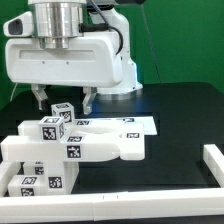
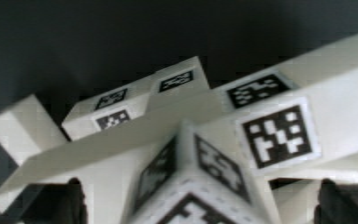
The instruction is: Assemble chair
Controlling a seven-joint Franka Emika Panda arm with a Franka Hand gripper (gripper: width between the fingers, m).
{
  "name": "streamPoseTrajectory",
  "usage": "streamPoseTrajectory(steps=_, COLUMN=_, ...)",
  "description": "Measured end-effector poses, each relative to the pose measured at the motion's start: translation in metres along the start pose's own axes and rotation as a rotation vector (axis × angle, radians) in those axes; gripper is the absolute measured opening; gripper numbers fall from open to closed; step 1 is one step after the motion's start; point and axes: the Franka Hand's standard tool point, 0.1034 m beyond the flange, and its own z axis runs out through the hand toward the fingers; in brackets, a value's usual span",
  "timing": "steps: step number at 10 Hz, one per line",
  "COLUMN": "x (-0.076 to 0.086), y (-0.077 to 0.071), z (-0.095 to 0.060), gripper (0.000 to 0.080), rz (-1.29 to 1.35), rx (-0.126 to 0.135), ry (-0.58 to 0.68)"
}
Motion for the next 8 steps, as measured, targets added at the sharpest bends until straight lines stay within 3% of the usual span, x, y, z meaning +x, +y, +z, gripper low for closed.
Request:
streamPoseTrajectory(steps=3, x=-0.002, y=0.000, z=0.001, gripper=0.0649, rz=-0.183, rx=0.001, ry=-0.007)
streamPoseTrajectory(steps=5, x=-0.016, y=-0.002, z=0.014, gripper=0.0649, rz=-0.314, rx=0.008, ry=-0.071)
streamPoseTrajectory(steps=8, x=-0.018, y=-0.002, z=0.016, gripper=0.0635, rz=-0.271, rx=0.005, ry=-0.074)
